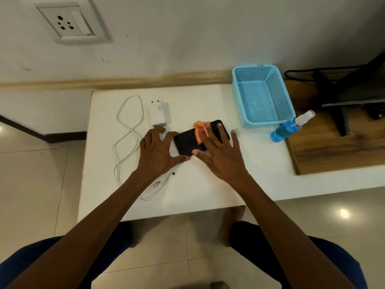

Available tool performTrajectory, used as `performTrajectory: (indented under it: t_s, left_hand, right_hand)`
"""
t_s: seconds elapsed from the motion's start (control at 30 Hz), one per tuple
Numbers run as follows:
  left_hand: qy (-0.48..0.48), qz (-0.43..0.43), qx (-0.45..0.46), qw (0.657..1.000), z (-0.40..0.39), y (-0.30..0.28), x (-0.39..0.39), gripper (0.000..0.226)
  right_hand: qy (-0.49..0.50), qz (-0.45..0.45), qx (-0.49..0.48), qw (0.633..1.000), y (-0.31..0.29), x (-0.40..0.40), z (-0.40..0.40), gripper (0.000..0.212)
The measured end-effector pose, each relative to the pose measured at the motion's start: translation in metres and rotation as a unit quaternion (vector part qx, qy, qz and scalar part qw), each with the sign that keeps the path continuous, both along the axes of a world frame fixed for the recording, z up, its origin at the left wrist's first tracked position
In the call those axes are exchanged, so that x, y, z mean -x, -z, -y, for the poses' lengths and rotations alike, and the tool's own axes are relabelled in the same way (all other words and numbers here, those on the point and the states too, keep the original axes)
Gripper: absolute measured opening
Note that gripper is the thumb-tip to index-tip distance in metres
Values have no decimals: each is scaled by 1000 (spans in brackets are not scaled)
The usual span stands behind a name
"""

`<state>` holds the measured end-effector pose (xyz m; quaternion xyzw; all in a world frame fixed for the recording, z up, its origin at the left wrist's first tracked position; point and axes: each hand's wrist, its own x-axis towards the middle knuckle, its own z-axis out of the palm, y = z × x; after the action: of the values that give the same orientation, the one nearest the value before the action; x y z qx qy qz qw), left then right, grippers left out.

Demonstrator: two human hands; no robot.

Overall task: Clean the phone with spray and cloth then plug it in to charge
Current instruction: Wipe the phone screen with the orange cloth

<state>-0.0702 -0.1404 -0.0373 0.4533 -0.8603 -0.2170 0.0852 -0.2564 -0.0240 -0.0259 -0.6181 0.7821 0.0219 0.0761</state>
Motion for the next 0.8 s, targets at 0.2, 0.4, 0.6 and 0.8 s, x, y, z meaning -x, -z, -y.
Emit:
performTrajectory:
  t_s: [0.2, 0.4, 0.6, 0.8]
  left_hand:
    - [-11, 5, 4, 1000, -1, -1, 2, 85]
    - [-13, 2, 31, 999, -7, -3, 0, 82]
    - [-2, 22, 60, 998, -14, -3, 2, 81]
    - [-14, 52, 99, 994, -32, -4, 7, 82]
  right_hand:
    - [77, 11, 3, 997, -7, 23, -7, 79]
    - [57, 8, -8, 998, -6, 21, -23, 75]
    - [36, 76, 1, 996, -6, 27, -41, 73]
    - [48, 143, 46, 988, -15, 38, -45, 73]
